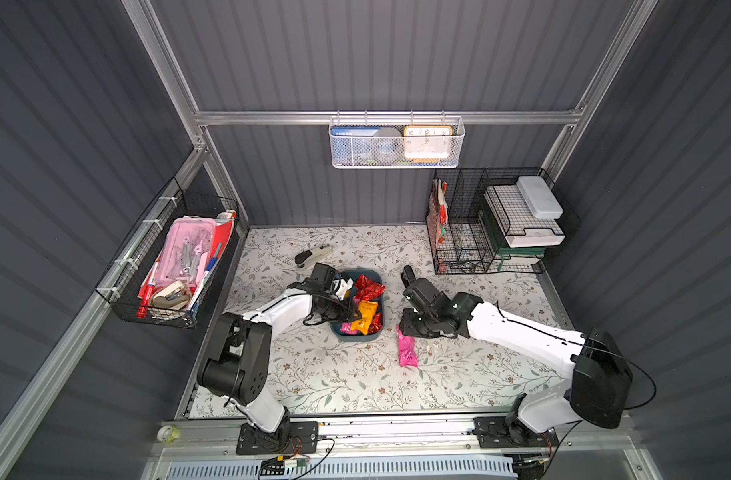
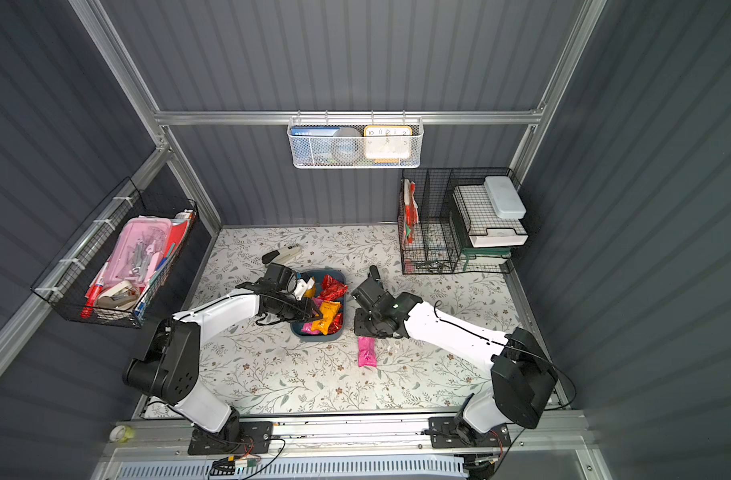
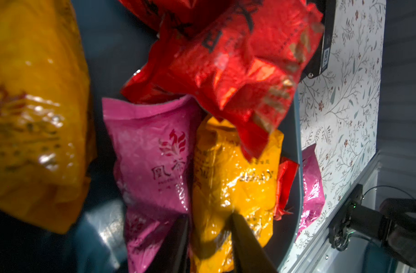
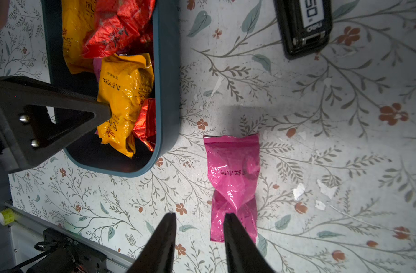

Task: Take the tea bags out of the storage box
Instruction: Pick up the tea bag from the storage box.

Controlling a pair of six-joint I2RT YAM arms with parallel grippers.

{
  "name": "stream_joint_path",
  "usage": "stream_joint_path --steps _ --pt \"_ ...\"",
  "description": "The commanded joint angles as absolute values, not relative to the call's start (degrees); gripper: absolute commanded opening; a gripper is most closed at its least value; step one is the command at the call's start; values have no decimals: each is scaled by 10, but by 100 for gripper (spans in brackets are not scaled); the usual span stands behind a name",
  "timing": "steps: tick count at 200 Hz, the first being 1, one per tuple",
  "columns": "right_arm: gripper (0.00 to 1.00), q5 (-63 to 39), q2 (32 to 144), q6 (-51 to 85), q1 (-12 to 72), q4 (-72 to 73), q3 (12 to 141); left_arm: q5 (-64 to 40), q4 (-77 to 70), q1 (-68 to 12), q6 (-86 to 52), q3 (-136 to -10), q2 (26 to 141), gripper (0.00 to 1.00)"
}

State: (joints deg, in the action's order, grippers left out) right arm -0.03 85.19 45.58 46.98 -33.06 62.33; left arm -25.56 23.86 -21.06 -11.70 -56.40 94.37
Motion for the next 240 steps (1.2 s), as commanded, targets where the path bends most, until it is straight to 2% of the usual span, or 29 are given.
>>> stream_joint_path --steps 1,40,96,147,181,240 --pt "39 1 854 457 468 -343 631 -251 257 -214 -105 -567 956 27" --pt "39 -1 859 459 468 -338 632 -243 272 -214 -103 -577 946 12" --pt "39 -2 856 458 468 -337 633 -220 304 -214 -108 -585 910 0" --pt "39 -26 881 465 462 -290 639 -201 315 -214 -126 -591 873 0" --pt "43 -66 931 477 437 -225 665 -195 319 -214 -152 -588 841 0" --pt "49 -111 1014 501 402 -162 698 -87 265 -214 -254 -568 741 0"
